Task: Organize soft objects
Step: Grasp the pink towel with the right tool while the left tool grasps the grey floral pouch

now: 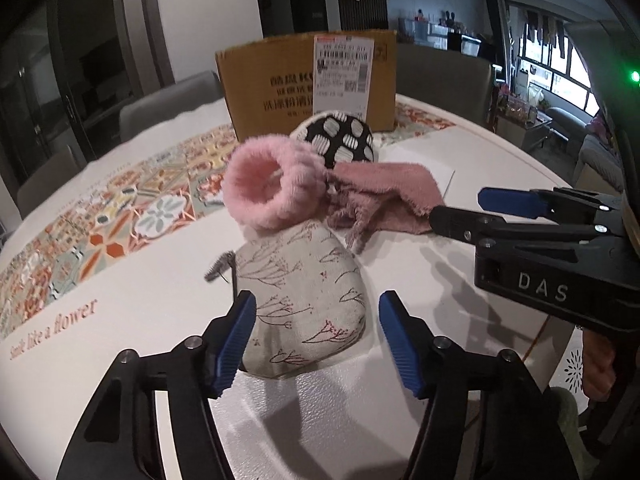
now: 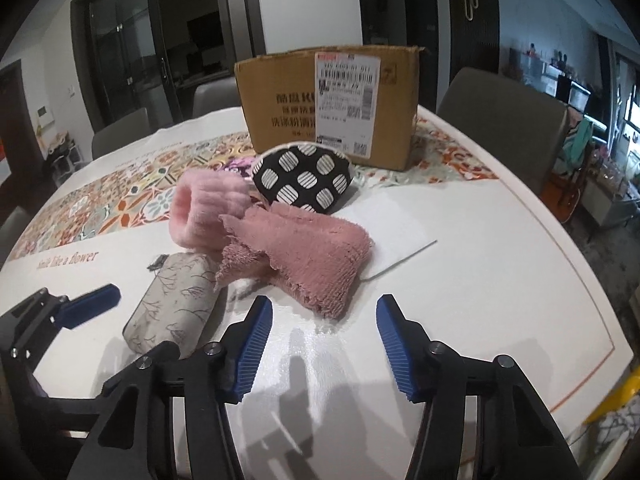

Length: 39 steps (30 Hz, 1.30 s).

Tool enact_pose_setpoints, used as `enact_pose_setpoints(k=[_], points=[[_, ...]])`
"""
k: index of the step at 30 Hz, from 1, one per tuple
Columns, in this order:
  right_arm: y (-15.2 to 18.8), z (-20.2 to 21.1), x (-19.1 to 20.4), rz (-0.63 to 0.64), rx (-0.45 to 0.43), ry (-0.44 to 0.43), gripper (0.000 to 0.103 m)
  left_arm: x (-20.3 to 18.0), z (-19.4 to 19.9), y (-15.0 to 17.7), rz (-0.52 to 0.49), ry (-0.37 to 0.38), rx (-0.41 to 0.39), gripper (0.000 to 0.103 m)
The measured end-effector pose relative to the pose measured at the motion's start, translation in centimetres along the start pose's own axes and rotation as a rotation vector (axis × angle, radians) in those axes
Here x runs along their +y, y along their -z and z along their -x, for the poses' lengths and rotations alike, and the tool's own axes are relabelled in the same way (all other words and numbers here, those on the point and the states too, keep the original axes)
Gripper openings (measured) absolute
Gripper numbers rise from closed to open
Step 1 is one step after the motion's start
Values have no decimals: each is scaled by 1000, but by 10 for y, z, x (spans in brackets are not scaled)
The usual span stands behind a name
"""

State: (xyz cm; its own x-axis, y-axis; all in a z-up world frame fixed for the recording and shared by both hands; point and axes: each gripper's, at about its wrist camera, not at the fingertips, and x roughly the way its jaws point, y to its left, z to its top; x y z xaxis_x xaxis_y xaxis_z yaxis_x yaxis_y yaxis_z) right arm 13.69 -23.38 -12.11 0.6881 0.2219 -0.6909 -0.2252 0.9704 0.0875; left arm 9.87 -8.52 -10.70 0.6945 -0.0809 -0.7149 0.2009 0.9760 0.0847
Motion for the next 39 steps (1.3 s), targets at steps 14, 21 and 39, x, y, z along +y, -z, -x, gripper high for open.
enact_pose_setpoints(k=[14, 21, 39], points=[[-14, -35, 1, 3, 79, -34, 41, 4, -22, -2, 16, 49, 85, 48], [-15, -46, 5, 13, 113, -25, 23, 7, -22, -6, 3, 89, 102, 35], [-23, -7, 16, -104, 62, -35, 9, 39, 20, -25, 129, 176, 30, 18]])
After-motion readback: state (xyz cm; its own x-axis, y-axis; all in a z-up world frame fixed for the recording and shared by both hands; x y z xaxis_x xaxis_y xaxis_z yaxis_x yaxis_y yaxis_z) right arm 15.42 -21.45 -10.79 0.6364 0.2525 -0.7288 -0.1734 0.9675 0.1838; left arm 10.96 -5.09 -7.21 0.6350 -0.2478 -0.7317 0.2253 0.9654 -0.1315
